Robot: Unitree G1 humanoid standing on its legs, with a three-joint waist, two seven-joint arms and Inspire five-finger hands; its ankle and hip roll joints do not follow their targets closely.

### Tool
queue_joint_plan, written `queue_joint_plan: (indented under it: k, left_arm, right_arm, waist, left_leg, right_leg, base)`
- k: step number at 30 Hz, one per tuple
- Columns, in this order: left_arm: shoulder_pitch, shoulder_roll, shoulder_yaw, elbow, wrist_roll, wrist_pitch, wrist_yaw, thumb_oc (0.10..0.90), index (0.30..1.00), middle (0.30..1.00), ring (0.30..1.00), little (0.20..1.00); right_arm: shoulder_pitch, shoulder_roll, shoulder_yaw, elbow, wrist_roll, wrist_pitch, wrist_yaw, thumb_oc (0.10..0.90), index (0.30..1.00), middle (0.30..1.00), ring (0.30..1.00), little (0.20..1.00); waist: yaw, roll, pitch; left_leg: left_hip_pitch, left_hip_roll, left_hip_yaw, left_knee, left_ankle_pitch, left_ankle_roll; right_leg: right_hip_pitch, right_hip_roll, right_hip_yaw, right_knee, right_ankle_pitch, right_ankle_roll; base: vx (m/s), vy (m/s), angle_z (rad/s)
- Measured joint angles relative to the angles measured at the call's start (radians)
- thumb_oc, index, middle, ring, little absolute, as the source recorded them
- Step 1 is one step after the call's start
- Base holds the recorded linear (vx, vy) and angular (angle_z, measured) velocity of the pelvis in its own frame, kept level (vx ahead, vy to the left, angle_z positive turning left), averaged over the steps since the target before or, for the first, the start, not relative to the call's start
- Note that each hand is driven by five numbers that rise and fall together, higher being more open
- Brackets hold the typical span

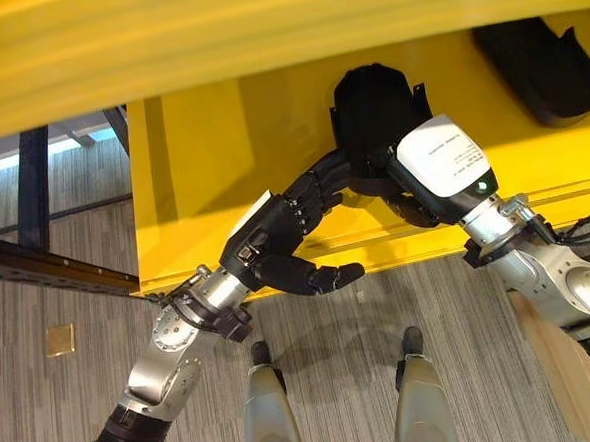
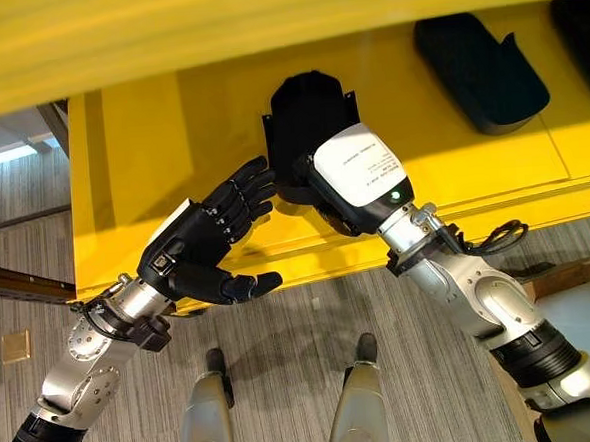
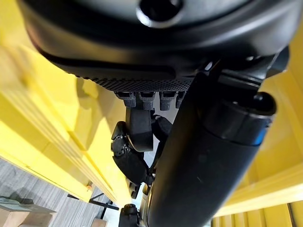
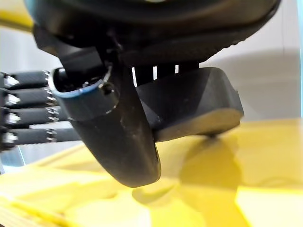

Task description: Move parts from the plastic box to the shelf.

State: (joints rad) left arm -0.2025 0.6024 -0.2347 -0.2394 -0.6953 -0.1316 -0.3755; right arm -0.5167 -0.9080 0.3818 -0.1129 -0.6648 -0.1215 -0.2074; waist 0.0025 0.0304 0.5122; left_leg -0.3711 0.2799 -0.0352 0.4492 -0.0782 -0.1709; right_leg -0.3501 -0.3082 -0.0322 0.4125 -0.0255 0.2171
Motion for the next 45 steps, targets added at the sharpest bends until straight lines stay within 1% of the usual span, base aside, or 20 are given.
queue_joint_plan:
  k: [4, 6, 7, 9, 11, 12, 15, 21, 26, 29, 32, 35, 37, 38, 40, 43, 45]
  left_arm:
    - [-0.005, 0.001, 0.000, 0.006, 0.006, 0.000, -0.003, 0.900, 1.000, 1.000, 1.000, 1.000]
    - [-0.011, 0.003, 0.001, 0.006, 0.007, 0.000, -0.005, 0.900, 1.000, 1.000, 1.000, 1.000]
    - [-0.014, 0.002, 0.000, 0.006, 0.008, 0.000, -0.008, 0.900, 1.000, 1.000, 1.000, 1.000]
    - [-0.015, 0.002, 0.000, 0.006, 0.013, 0.000, -0.008, 0.900, 1.000, 1.000, 1.000, 1.000]
    - [-0.022, 0.002, 0.000, 0.006, 0.014, 0.001, -0.008, 0.900, 1.000, 1.000, 1.000, 1.000]
    - [-0.022, 0.002, 0.000, 0.006, 0.014, 0.000, -0.009, 0.900, 1.000, 1.000, 1.000, 1.000]
    - [-0.022, 0.003, 0.001, 0.006, 0.014, 0.002, -0.015, 0.900, 1.000, 1.000, 1.000, 1.000]
    - [-0.022, 0.003, 0.001, 0.006, 0.013, 0.003, -0.047, 0.900, 1.000, 1.000, 1.000, 1.000]
    - [-0.024, 0.004, 0.001, 0.006, 0.013, 0.004, -0.071, 0.900, 1.000, 1.000, 1.000, 1.000]
    - [-0.024, 0.005, 0.001, 0.006, 0.013, 0.022, -0.074, 0.900, 1.000, 1.000, 1.000, 1.000]
    - [-0.024, 0.010, 0.002, 0.006, 0.012, 0.023, -0.081, 0.900, 1.000, 1.000, 1.000, 1.000]
    - [-0.023, 0.012, 0.002, 0.006, 0.012, 0.023, -0.105, 0.900, 1.000, 1.000, 1.000, 1.000]
    - [-0.022, 0.012, 0.002, 0.006, 0.012, 0.024, -0.117, 0.900, 1.000, 1.000, 1.000, 1.000]
    - [-0.023, 0.013, 0.002, 0.006, 0.012, 0.024, -0.119, 0.900, 1.000, 1.000, 1.000, 1.000]
    - [-0.023, 0.019, 0.002, 0.006, 0.011, 0.023, -0.129, 0.900, 1.000, 1.000, 1.000, 1.000]
    - [-0.022, 0.051, 0.001, 0.006, 0.009, 0.024, -0.140, 0.900, 1.000, 1.000, 1.000, 1.000]
    - [-0.022, 0.058, 0.002, 0.006, 0.004, 0.024, -0.140, 0.900, 1.000, 1.000, 1.000, 1.000]
  right_arm:
    - [-0.017, 0.006, 0.007, 0.045, 0.001, 0.047, -0.009, 0.400, 0.300, 0.300, 0.300, 0.300]
    - [-0.050, 0.014, 0.009, 0.078, 0.001, 0.054, -0.018, 0.400, 0.300, 0.300, 0.300, 0.300]
    - [-0.062, 0.016, 0.010, 0.084, 0.001, 0.061, -0.019, 0.400, 0.300, 0.300, 0.300, 0.300]
    - [-0.078, 0.017, 0.011, 0.091, 0.001, 0.074, -0.020, 0.400, 0.300, 0.300, 0.300, 0.300]
    - [-0.091, 0.020, 0.011, 0.098, 0.001, 0.101, -0.021, 0.400, 0.300, 0.300, 0.300, 0.300]
    - [-0.101, 0.023, 0.011, 0.118, 0.001, 0.107, -0.022, 0.400, 0.300, 0.300, 0.300, 0.300]
    - [-0.130, 0.030, 0.019, 0.169, 0.001, 0.130, -0.051, 0.400, 0.300, 0.300, 0.300, 0.300]
    - [-0.180, 0.039, 0.022, 0.259, 0.001, 0.171, -0.085, 0.400, 0.300, 0.300, 0.300, 0.300]
    - [-0.233, 0.036, 0.032, 0.326, -0.001, 0.151, -0.087, 0.400, 0.300, 0.300, 0.300, 0.300]
    - [-0.253, 0.034, 0.037, 0.349, -0.003, 0.131, -0.087, 0.400, 0.300, 0.300, 0.300, 0.300]
    - [-0.278, -0.006, 0.075, 0.367, -0.002, 0.126, -0.085, 0.400, 0.300, 0.300, 0.300, 0.300]
    - [-0.287, -0.017, 0.077, 0.406, -0.003, 0.102, -0.084, 0.400, 0.300, 0.300, 0.300, 0.300]
    - [-0.294, -0.040, 0.094, 0.408, -0.003, 0.085, -0.082, 0.400, 0.300, 0.300, 0.300, 0.300]
    - [-0.301, -0.051, 0.109, 0.409, -0.003, 0.079, -0.082, 0.400, 0.300, 0.300, 0.300, 0.300]
    - [-0.322, -0.071, 0.130, 0.432, -0.021, 0.040, -0.084, 0.400, 0.300, 0.300, 0.300, 0.300]
    - [-0.341, -0.085, 0.148, 0.441, -0.025, 0.016, -0.085, 0.400, 0.300, 0.300, 0.300, 0.300]
    - [-0.346, -0.092, 0.156, 0.440, -0.038, 0.009, -0.085, 0.400, 0.300, 0.300, 0.300, 0.300]
  waist:
    - [0.011, 0.001, 0.013]
    - [0.015, 0.002, 0.016]
    - [0.018, 0.002, 0.018]
    - [0.022, 0.002, 0.018]
    - [0.026, 0.002, 0.019]
    - [0.028, 0.002, 0.019]
    - [0.032, 0.002, 0.020]
    - [0.039, 0.002, 0.020]
    - [0.051, 0.002, 0.020]
    - [0.060, 0.002, 0.020]
    - [0.073, 0.002, 0.020]
    - [0.084, 0.002, 0.020]
    - [0.092, 0.002, 0.020]
    - [0.091, 0.002, 0.020]
    - [0.090, 0.002, 0.020]
    - [0.088, -0.002, 0.021]
    - [0.088, -0.002, 0.021]
  left_leg:
    - [-0.048, -0.003, -0.017, 0.022, -0.002, -0.001]
    - [-0.065, -0.003, -0.022, 0.038, -0.002, 0.000]
    - [-0.069, -0.004, -0.022, 0.041, -0.003, 0.000]
    - [-0.074, -0.003, -0.024, 0.044, -0.004, 0.001]
    - [-0.088, -0.004, -0.030, 0.054, -0.005, 0.002]
    - [-0.093, -0.003, -0.033, 0.055, -0.005, 0.002]
    - [-0.107, -0.004, -0.041, 0.059, -0.005, 0.002]
    - [-0.117, -0.004, -0.052, 0.057, -0.005, 0.002]
    - [-0.120, -0.005, -0.051, 0.054, -0.005, 0.001]
    - [-0.120, -0.005, -0.053, 0.054, -0.001, -0.005]
    - [-0.119, -0.005, -0.058, 0.054, 0.001, -0.008]
    - [-0.119, -0.005, -0.065, 0.053, 0.001, -0.007]
    - [-0.122, -0.005, -0.067, 0.053, 0.001, -0.007]
    - [-0.124, -0.005, -0.068, 0.053, 0.001, -0.007]
    - [-0.132, -0.005, -0.077, 0.054, 0.001, -0.007]
    - [-0.137, -0.005, -0.082, 0.056, 0.001, -0.008]
    - [-0.137, -0.006, -0.082, 0.057, 0.001, -0.007]
  right_leg:
    - [-0.050, -0.002, -0.001, 0.051, -0.017, -0.002]
    - [-0.069, -0.002, 0.002, 0.070, -0.024, -0.003]
    - [-0.077, -0.003, 0.003, 0.081, -0.030, -0.009]
    - [-0.087, -0.003, 0.004, 0.095, -0.037, -0.009]
    - [-0.103, -0.003, 0.004, 0.120, -0.049, -0.010]
    - [-0.112, -0.003, 0.004, 0.130, -0.054, -0.015]
    - [-0.130, -0.003, 0.004, 0.154, -0.066, -0.014]
    - [-0.141, -0.003, -0.003, 0.163, -0.079, -0.018]
    - [-0.147, -0.003, -0.003, 0.166, -0.079, -0.018]
    - [-0.146, -0.004, -0.005, 0.173, -0.078, -0.016]
    - [-0.146, -0.004, -0.009, 0.180, -0.081, -0.018]
    - [-0.143, -0.003, -0.013, 0.183, -0.084, -0.022]
    - [-0.142, -0.003, -0.015, 0.179, -0.087, -0.025]
    - [-0.141, -0.003, -0.016, 0.177, -0.087, -0.025]
    - [-0.141, -0.003, -0.025, 0.173, -0.087, -0.025]
    - [-0.139, -0.003, -0.031, 0.170, -0.087, -0.025]
    - [-0.135, -0.003, -0.032, 0.167, -0.086, -0.025]
  base:
    - [-0.05, -0.054, 0.08]
    - [-0.05, -0.053, 0.01]
    - [-0.05, -0.055, 0.02]
    - [-0.04, -0.051, 0.02]
    - [-0.04, -0.050, 0.05]
    - [-0.03, -0.043, 0.05]
    - [-0.03, -0.058, 0.04]
    - [-0.02, -0.036, 0.03]
    - [0.02, -0.030, 0.00]
    - [0.03, -0.063, 0.02]
    - [0.02, -0.080, 0.03]
    - [0.01, -0.060, 0.04]
    - [0.01, -0.048, 0.03]
    - [0.01, -0.062, 0.04]
    - [0.01, -0.054, 0.08]
    - [0.01, -0.021, 0.04]
    - [0.00, 0.000, 0.00]
